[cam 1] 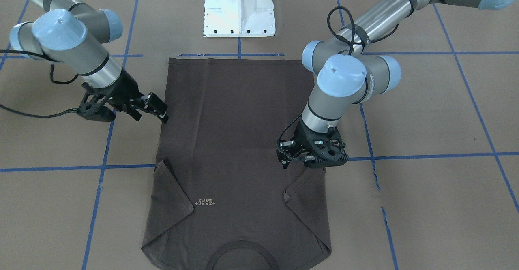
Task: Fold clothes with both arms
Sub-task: 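Move both grippers down along the shirt sides toward the hem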
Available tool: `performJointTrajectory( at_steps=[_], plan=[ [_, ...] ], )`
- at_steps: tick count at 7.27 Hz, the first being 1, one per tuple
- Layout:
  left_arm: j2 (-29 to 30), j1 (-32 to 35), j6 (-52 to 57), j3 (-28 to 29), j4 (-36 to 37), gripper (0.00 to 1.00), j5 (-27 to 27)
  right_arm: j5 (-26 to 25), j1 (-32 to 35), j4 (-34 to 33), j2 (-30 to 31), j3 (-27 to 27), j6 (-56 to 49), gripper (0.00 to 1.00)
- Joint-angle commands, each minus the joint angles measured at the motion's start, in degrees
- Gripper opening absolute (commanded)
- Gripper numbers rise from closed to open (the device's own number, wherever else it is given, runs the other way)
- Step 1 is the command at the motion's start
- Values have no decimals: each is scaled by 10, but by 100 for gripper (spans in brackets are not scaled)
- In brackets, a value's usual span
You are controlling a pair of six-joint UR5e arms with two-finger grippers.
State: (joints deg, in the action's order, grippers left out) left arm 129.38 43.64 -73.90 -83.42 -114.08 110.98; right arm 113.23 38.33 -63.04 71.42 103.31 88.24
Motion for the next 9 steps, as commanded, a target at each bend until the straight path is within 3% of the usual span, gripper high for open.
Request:
performJointTrajectory(
  at_steps=[1, 2, 4, 5, 9],
  plan=[
    [-110, -7, -85, -146, 2, 72, 0, -146, -153, -149, 7, 120, 122, 93],
    [-115, -8, -117, -147, 2, 73, 0, -184, -201, -190, 10, 139, 169, 90],
    [-124, -8, -127, -148, -3, 72, 26, -195, -243, -189, 81, 169, 277, 85],
    [-124, -8, -126, -148, -4, 73, 26, -227, -260, -188, 100, 173, 311, 83],
    [-122, -37, -129, -148, -17, 73, 22, -253, -297, -194, 100, 143, 323, 83]
  ],
)
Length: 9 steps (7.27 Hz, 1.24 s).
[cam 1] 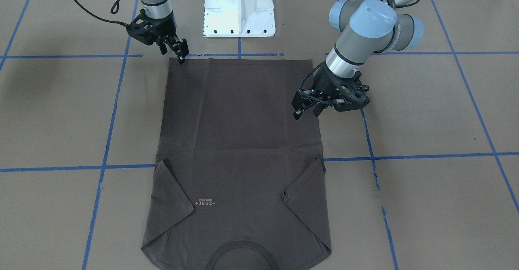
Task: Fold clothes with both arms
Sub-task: 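Move both grippers down along the shirt sides toward the hem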
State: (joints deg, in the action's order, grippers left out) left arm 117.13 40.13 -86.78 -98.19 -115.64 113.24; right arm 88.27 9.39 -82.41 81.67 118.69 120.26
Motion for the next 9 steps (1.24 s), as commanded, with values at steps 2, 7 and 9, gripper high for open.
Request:
performJointTrajectory(
  at_steps=[2, 7, 9],
  plan=[
    [-1, -8, 1, 0, -1, 73, -1, -3, -9, 0, -3, -22, 3, 79],
    [1, -13, -1, -4, 0, 73, -2, 2, -3, 0, -5, -15, -1, 0],
    [-42, -55, -34, -87, 6, 76, -6, 13, 12, 0, -2, 15, -6, 0]
  ],
)
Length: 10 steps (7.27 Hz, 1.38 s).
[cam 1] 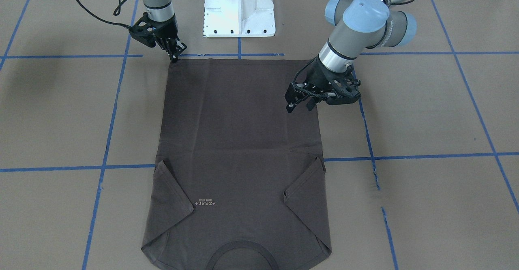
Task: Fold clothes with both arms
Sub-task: 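Move both grippers down along the shirt sides toward the hem, then grasp the shirt hem corners with both grippers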
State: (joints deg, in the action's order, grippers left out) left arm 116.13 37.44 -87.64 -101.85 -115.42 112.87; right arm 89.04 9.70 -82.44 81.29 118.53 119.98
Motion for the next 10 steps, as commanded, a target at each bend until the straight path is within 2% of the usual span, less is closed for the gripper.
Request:
performJointTrajectory(
  at_steps=[1, 2, 3, 4, 10],
  plan=[
    [-89, -86, -72, -104, 4, 75, -59, 6, 9, 0, 4, 25, -3, 0],
    [-155, -143, -81, -148, 4, 75, -115, 8, 9, -1, 5, 25, -4, 0],
    [-203, -194, -121, -163, 1, 75, -146, 11, 8, -1, 3, 24, -4, 0],
    [-209, -230, -138, -162, 5, 75, -178, 11, 8, -1, 4, 23, -4, 0],
    [-213, -245, -142, -121, 14, 68, -186, 11, 8, -1, 4, 22, -3, 0]
  ],
)
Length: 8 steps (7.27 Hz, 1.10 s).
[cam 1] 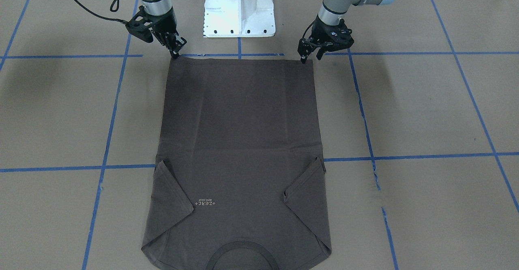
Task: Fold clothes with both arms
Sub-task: 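Grasp the shirt hem corners with both grippers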
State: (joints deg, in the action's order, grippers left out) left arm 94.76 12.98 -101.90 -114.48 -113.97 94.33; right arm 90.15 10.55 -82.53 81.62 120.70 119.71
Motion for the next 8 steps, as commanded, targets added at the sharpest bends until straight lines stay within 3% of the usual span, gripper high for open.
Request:
performJointTrajectory(
  at_steps=[1, 2, 3, 4, 8],
  plan=[
    [1, -2, -1, 6, 0, 66, 0, 0, 0, 0, 1, 1, 0, 0],
    [2, -2, -1, 7, 1, 58, 0, -1, 0, 0, 2, 1, 0, 0],
    [3, -2, -1, 6, 1, 24, 1, -1, 1, 1, 2, 1, -1, 0],
    [9, -2, 0, 4, 1, 0, 2, -1, 1, 1, 2, 1, -1, 0],
    [19, -1, -1, -19, 2, 0, 5, -1, 2, 1, 4, 3, -1, 0]
  ],
)
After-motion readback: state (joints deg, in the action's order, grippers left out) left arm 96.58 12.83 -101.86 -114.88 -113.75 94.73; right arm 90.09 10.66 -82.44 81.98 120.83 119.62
